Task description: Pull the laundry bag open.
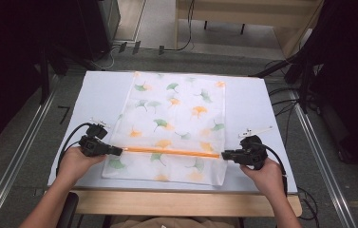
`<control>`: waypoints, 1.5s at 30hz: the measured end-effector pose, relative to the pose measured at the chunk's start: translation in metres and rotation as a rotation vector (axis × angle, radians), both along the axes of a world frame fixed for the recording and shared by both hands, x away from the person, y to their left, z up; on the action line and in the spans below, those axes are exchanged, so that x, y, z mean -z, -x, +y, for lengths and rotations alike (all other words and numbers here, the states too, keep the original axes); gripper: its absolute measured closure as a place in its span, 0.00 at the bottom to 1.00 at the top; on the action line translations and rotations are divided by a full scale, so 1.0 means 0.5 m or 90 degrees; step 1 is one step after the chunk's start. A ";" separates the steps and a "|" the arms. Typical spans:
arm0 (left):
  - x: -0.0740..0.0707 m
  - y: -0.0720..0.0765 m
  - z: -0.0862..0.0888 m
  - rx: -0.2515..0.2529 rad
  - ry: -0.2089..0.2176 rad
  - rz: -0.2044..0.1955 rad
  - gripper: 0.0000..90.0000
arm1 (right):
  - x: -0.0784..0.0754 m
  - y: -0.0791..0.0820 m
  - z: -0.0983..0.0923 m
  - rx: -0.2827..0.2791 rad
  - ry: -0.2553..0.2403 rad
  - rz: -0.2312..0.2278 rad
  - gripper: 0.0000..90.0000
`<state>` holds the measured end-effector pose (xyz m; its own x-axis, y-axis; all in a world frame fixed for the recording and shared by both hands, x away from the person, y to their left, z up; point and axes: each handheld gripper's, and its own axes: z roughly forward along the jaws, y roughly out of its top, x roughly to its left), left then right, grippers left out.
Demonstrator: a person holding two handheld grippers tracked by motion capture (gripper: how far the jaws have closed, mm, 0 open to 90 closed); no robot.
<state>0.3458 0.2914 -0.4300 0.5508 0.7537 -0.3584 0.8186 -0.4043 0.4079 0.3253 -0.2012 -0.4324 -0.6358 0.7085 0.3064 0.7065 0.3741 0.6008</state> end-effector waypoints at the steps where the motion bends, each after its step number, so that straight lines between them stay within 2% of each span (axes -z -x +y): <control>1: 0.000 0.000 0.000 -0.001 -0.001 0.000 1.00 | 0.000 0.000 0.000 0.001 0.001 0.000 0.95; 9: -0.001 0.001 0.002 -0.003 -0.007 0.002 1.00 | 0.001 -0.001 0.000 -0.001 0.001 0.000 0.95; 15: -0.001 0.002 0.006 -0.011 -0.001 0.001 1.00 | 0.001 -0.002 -0.001 0.000 0.003 0.002 0.95; 38: -0.002 0.007 0.043 -0.035 0.011 0.006 1.00 | 0.006 -0.007 0.001 -0.004 0.011 0.006 0.94; 45: -0.001 0.008 0.057 -0.041 0.006 0.008 1.00 | 0.006 -0.008 0.001 -0.004 0.011 0.006 0.94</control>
